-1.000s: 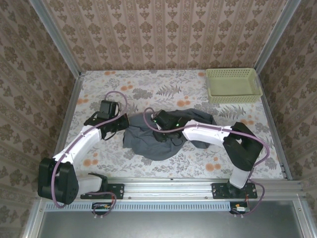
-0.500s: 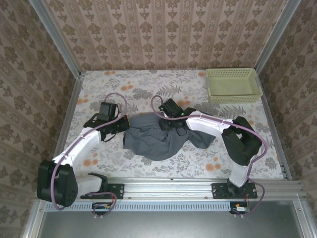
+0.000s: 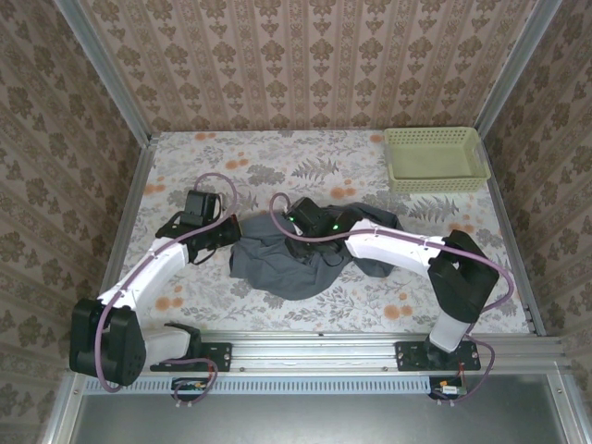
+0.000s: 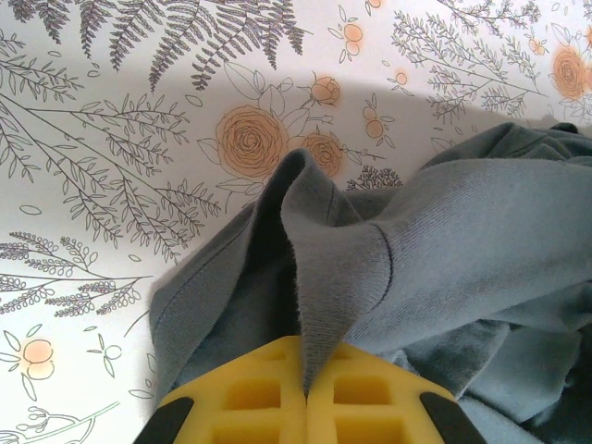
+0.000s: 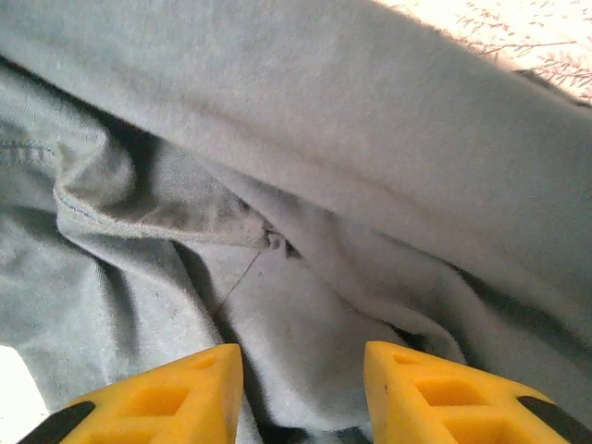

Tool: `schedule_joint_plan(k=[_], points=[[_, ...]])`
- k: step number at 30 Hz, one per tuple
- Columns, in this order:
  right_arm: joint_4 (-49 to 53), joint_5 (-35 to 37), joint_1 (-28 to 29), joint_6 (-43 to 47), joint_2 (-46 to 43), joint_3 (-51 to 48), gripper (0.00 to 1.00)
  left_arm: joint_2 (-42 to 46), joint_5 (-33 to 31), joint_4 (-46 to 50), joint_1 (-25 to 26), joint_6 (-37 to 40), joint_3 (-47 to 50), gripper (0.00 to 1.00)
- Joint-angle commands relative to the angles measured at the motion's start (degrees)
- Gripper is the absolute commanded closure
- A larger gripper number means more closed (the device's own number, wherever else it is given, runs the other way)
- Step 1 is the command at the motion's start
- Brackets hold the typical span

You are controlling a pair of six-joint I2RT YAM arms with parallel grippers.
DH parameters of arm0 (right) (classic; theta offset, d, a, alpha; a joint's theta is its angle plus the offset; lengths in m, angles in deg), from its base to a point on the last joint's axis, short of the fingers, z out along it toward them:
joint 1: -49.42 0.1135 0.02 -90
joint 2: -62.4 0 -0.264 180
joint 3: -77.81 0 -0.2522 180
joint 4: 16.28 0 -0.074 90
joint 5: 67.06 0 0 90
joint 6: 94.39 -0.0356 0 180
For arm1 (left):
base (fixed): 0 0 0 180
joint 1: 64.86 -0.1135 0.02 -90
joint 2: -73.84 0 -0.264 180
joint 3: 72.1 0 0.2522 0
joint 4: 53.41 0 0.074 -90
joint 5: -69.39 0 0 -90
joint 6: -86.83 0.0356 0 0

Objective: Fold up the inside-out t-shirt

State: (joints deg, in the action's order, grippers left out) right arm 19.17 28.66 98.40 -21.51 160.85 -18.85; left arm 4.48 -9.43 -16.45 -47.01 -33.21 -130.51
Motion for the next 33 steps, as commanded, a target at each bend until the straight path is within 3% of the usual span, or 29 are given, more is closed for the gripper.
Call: schedule_joint_plan(k=[1, 8, 22, 28, 33], points=[[3.0, 0.8, 0.1, -2.4, 2.2, -0.2, 0.59, 1.2, 0.2, 0.3, -0.4, -0.4, 0.0, 1.0], [7.0, 6.5, -0.2, -4.1, 5.0, 2.6, 0.56, 1.5, 0.3, 0.6, -0.5, -0.3, 0.0, 1.0], [7.6, 6.8, -1.6, -3.7, 9.5, 5.4, 0.47, 1.9, 0.9, 0.4, -0.4, -0.5, 0.0, 1.0], [5.9, 3.2, -1.0, -2.1, 7.1, 4.5, 0.61, 1.8, 0.8, 0.3, -0.4, -0.5, 0.2, 1.0], [5.8, 3.2, 0.8, -1.3, 3.6, 3.5, 0.8, 0.9, 0.9, 0.0, -0.4, -0.7, 0.4, 1.0]])
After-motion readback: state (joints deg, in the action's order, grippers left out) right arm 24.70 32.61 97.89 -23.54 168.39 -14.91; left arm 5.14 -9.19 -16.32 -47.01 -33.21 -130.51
